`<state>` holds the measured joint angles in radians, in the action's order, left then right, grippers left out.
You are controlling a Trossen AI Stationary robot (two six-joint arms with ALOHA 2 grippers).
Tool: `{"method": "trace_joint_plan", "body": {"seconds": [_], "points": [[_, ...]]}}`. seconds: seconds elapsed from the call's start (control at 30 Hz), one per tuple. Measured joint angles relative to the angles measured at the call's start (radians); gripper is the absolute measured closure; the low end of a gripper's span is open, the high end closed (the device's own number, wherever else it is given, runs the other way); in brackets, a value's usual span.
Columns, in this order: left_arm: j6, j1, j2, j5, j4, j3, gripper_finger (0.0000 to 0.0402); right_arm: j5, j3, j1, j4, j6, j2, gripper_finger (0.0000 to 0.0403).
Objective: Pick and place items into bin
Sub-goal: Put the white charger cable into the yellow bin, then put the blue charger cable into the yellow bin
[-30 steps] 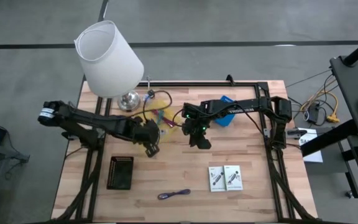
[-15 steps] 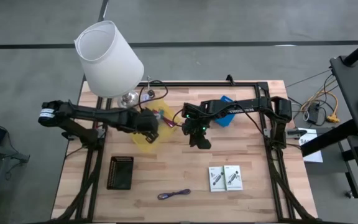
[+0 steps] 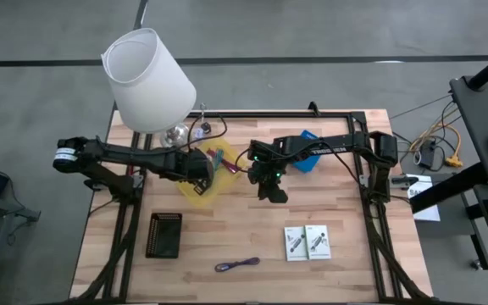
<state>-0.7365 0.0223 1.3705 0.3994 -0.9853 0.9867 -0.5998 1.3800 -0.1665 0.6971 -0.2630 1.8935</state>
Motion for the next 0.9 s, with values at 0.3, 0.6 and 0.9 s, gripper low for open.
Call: {"method": "trace_joint_plan", "body": {"seconds": [0.3, 0.6, 0.9], "points": [[0.018, 0.0, 0.0, 0.0, 0.001, 0.0, 0.0355, 0.0, 0.0, 0.0, -0.001, -0.003, 0.0, 0.0346], [0.012, 0.0, -0.008, -0.094, 0.044, 0.023, 0.0251, 0.0, 0.0, 0.0, 0.0, -0.007, 0.0, 0.0346], [0.092, -0.045, -0.026, -0.469, 0.466, 0.083, 0.0235, 0.0, 0.0, 0.0, 0.002, -0.005, 0.0, 0.0346]]}}
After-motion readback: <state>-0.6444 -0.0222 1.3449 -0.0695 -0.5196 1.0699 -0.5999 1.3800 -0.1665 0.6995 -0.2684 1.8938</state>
